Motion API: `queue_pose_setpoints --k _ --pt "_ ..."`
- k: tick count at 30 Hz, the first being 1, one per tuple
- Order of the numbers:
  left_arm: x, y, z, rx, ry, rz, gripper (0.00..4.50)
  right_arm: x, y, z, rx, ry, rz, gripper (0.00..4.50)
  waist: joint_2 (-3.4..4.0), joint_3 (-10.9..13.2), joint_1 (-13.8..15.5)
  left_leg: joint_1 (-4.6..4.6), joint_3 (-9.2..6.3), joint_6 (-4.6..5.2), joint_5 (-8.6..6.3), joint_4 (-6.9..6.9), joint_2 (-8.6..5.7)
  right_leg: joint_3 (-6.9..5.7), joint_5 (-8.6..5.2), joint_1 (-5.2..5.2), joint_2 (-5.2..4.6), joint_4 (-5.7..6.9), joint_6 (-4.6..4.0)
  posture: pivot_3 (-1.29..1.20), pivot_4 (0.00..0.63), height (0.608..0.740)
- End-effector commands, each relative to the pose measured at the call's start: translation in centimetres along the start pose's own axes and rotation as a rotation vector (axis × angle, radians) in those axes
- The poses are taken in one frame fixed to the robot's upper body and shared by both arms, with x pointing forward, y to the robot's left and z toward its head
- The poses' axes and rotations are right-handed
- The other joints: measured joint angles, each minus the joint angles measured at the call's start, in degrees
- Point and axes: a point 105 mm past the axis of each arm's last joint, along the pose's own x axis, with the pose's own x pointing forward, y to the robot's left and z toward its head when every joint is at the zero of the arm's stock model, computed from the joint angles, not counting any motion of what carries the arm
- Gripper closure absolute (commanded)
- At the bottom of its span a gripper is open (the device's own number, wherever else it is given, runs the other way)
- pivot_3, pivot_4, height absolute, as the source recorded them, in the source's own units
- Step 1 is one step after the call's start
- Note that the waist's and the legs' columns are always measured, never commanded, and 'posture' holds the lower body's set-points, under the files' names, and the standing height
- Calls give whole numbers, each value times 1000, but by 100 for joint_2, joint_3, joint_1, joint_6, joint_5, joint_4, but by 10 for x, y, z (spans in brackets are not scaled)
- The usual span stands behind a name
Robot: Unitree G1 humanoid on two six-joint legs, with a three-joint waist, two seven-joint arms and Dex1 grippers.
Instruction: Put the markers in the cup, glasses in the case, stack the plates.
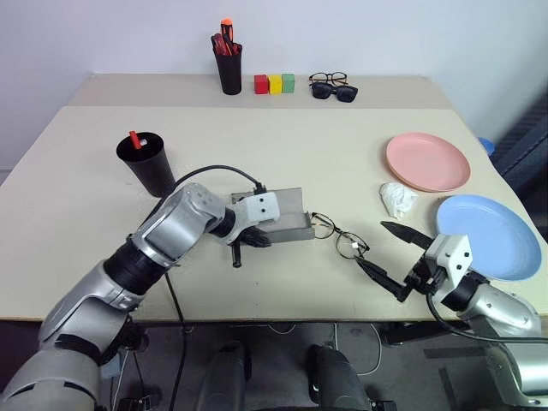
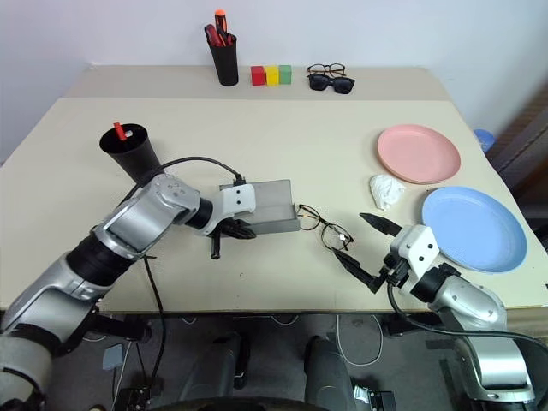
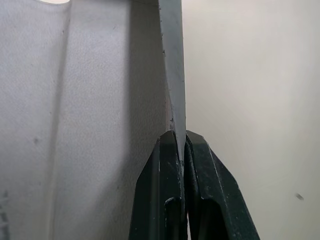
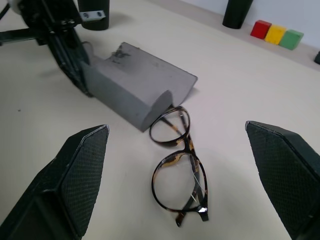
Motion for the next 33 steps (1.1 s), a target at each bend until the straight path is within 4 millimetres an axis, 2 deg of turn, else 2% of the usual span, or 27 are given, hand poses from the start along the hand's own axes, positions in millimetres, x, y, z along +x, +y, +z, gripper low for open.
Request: queue_pose_setpoints --k 1,17,27,33 --pt "6 1 5 79 8 -21 4474 -10 -2 14 -39 -18 -8 0 1 0 7 0 0 0 0 0 0 0 0 0 0 1 0 0 150 740" --pt "1 1 5 173 -59 -93 4474 -67 8 9 10 117 -54 0 1 -1 2 0 0 0 -1 -3 0 0 -1 1 -2 -4 0 0 150 740" --pt "9 2 8 148 -41 -77 4474 -71 10 8 15 121 -61 0 2 -1 15 1 0 -1 -2 -3 1 0 -3 2 -2 -7 4 0 150 740" --pt "5 -1 5 135 -36 -73 4474 -69 11 8 17 116 -46 0 2 -1 1 0 0 0 -2 -3 0 0 -3 4 -4 -13 4 0 150 740"
